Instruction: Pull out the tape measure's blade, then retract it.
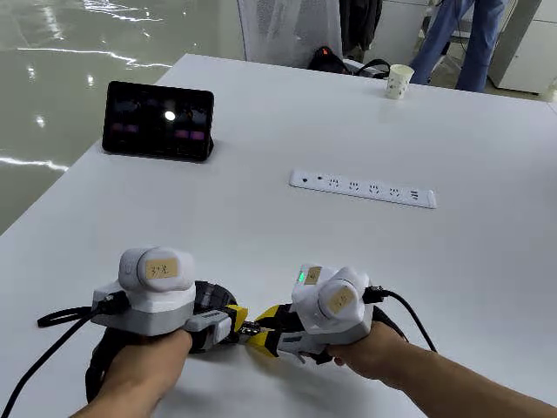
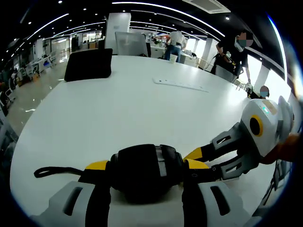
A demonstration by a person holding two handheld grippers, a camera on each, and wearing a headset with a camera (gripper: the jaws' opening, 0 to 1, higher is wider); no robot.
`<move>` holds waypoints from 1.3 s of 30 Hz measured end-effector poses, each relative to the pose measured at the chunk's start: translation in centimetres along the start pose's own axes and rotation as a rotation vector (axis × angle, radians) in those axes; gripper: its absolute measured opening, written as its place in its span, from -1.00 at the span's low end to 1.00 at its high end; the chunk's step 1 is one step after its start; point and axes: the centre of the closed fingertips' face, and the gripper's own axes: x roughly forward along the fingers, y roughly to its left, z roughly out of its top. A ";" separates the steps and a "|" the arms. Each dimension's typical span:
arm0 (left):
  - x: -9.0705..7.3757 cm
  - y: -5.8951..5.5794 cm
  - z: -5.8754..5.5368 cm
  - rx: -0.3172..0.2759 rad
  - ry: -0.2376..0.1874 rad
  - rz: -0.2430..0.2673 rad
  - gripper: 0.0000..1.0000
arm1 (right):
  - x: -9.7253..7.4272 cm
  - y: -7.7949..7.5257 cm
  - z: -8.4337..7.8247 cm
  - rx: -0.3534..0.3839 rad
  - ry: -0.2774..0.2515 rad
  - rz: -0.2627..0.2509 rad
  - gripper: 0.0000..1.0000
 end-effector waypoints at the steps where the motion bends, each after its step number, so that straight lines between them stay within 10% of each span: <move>1: 0.0 0.0 0.0 0.000 0.000 -0.001 0.12 | 0.0 0.1 0.1 0.002 -0.001 0.001 -0.78; 39: 0.0 -0.2 -0.1 0.008 -0.003 -0.026 0.19 | 0.1 0.2 0.1 -0.064 0.041 -0.004 -0.71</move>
